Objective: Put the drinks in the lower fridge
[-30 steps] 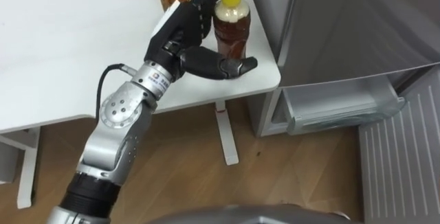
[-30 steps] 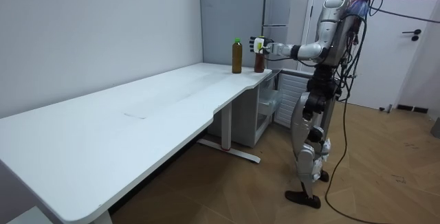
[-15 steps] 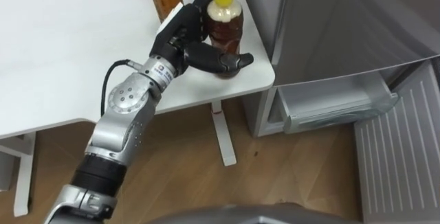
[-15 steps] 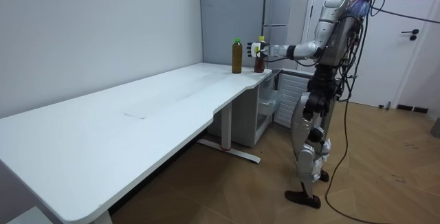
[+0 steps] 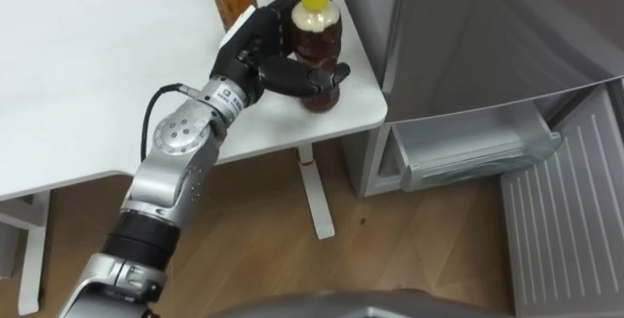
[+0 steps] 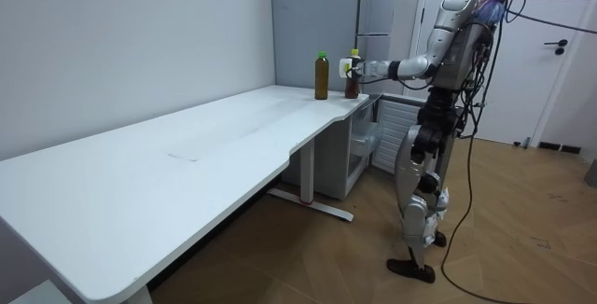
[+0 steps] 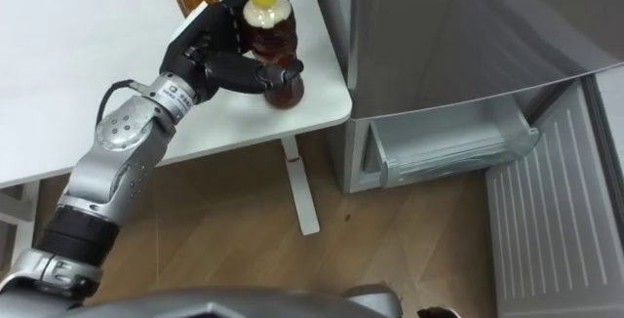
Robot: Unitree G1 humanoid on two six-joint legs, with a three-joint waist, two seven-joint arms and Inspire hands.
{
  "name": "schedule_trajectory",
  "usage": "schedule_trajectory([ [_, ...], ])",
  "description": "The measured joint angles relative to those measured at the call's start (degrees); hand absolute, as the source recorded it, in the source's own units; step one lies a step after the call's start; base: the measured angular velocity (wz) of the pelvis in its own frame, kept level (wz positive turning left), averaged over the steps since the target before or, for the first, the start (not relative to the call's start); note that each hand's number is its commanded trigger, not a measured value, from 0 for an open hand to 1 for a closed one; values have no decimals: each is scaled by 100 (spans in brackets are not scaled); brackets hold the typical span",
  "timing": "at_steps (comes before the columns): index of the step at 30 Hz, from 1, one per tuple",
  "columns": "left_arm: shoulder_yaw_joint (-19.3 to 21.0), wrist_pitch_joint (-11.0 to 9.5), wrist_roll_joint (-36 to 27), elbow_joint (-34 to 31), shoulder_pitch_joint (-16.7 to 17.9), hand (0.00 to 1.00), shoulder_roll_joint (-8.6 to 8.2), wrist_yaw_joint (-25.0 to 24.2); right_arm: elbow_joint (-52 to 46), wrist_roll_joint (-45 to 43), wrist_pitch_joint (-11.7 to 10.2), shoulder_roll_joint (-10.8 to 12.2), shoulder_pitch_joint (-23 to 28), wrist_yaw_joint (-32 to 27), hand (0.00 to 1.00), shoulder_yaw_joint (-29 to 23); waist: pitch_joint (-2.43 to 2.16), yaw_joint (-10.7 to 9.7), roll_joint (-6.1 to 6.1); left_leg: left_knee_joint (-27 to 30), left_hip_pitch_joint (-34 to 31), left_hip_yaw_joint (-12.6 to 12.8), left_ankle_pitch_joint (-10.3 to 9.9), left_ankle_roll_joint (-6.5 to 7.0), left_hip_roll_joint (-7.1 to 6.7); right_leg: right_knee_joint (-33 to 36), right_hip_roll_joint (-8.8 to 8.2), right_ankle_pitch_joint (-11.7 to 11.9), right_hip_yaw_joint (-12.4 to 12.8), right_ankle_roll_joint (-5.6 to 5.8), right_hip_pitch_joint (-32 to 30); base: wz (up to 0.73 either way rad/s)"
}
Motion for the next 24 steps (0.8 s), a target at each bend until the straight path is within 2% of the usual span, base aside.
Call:
schedule_trajectory([
  [8,22,124,-10,85,0,100,4,47,-2,-16,37,12,-20,6,0,6,-1,-21,1,12,-46,32,0,0,16,75,5,0,43,-1,-59,-2],
  [18,68,187,-347,119,-9,100,-1,62,-42,56,36,36,-22,-68,0,12,-3,-62,3,62,-132,45,0,0,31,136,8,3,58,-5,-154,0],
  [24,57,198,-459,-29,-13,100,-15,61,-413,123,2,49,-37,-160,0,8,-21,-94,-67,94,-198,55,0,1,37,172,7,2,64,-5,-220,0],
])
